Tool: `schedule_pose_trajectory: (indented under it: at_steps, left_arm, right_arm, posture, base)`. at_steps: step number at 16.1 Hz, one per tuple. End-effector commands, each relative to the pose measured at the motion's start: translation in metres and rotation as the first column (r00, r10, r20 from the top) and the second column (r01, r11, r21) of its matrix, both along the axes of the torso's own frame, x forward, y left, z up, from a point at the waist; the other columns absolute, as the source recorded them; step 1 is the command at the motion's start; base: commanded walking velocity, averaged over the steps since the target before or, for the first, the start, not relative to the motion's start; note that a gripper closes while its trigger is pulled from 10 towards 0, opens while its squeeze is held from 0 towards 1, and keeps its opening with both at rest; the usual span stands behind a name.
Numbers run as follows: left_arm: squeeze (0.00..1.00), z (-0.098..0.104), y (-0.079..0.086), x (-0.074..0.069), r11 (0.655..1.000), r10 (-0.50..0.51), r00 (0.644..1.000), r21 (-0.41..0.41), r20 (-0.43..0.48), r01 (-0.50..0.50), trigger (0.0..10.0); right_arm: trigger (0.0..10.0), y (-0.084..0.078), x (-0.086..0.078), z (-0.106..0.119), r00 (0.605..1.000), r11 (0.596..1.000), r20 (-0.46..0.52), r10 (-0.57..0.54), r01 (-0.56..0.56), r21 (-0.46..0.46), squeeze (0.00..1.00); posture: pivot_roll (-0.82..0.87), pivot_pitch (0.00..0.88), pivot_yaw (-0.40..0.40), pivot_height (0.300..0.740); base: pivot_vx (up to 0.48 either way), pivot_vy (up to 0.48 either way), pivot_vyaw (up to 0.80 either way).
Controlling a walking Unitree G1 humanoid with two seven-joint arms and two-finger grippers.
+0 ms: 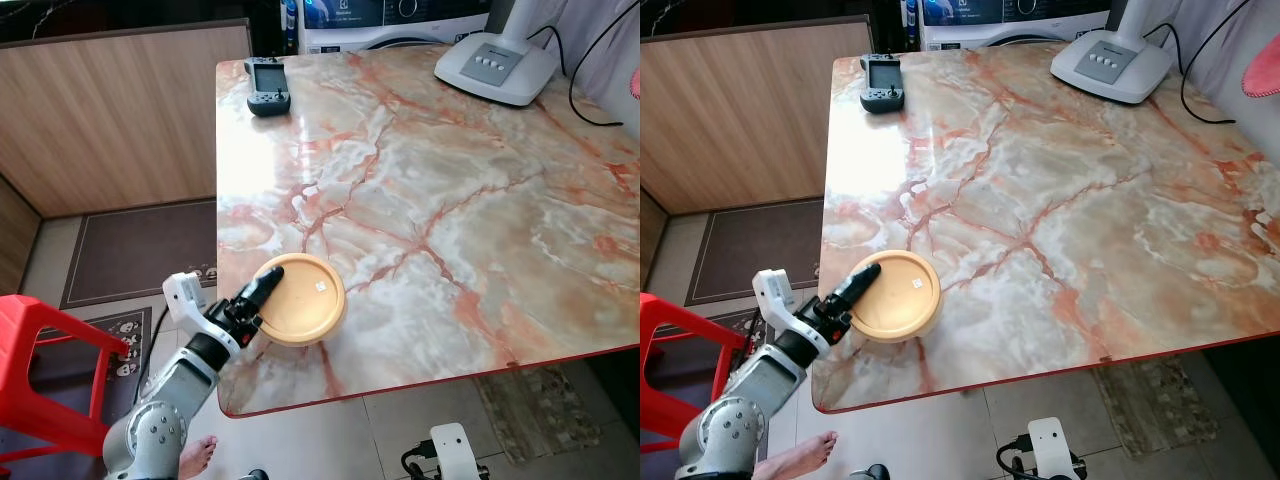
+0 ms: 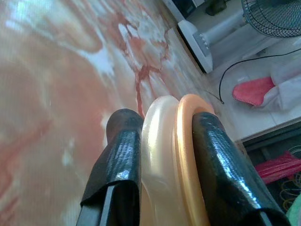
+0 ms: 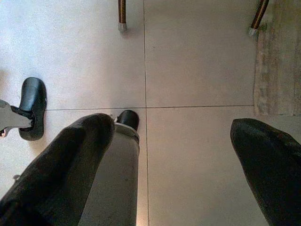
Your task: Restocking fridge
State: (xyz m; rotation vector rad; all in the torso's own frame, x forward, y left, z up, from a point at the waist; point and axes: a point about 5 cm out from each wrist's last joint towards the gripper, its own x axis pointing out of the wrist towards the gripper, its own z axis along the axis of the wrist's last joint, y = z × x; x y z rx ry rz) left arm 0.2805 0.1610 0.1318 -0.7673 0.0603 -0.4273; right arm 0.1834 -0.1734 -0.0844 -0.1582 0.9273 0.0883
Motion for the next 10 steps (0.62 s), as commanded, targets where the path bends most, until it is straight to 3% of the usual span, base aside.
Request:
schedule_pose_trajectory:
  at_steps: [1,4,5,6,7,10]
  left_arm:
    - [0.0,0.003,0.006,-0.001,0.999,0.046,0.999,0.013,0.011,-0.046,0.0]
    - [0.0,0.025,0.007,0.002,0.991,0.1,0.991,-0.099,0.092,-0.091,0.0]
    - [0.0,0.033,0.007,0.005,0.99,0.118,0.986,-0.094,0.115,-0.108,0.0]
    - [0.0,0.044,0.004,0.008,0.989,0.139,0.979,-0.062,0.15,-0.131,1.7]
    - [0.0,0.057,0.003,0.011,0.986,0.168,0.966,-0.035,0.196,-0.164,10.0]
    - [0.0,0.083,0.005,0.01,0.964,0.249,0.927,0.022,0.28,-0.266,10.0]
  right_arm:
    - [10.0,-0.001,-0.009,-0.004,0.999,1.0,-0.033,0.007,-0.007,-0.006,0.0]
    - [10.0,-0.001,-0.009,-0.004,0.999,1.0,-0.034,0.017,-0.018,-0.012,0.0]
    - [10.0,-0.002,-0.009,-0.004,0.999,1.0,-0.034,0.018,-0.019,-0.013,0.0]
    - [10.0,-0.002,-0.009,-0.004,0.999,1.0,-0.034,0.019,-0.019,-0.016,0.0]
    - [10.0,-0.003,-0.009,-0.004,0.999,1.0,-0.033,0.017,-0.017,-0.017,0.0]
    - [10.0,-0.004,-0.011,-0.005,0.999,1.0,-0.033,-0.015,0.015,-0.009,0.0]
  posture:
    - [0.15,0.181,-0.041,0.74]
    - [0.15,0.183,-0.045,0.74]
    - [0.15,0.184,-0.047,0.74]
    - [0.15,0.184,-0.048,0.74]
    - [0.15,0.183,-0.049,0.74]
    - [0.15,0.181,-0.055,0.74]
  base:
    - [0.0,0.0,0.0]
    - [0.0,0.0,0.0]
    - [0.0,0.0,0.0]
    - [0.0,0.0,0.0]
    - [0.0,0.0,0.0]
    - [0.0,0.0,0.0]
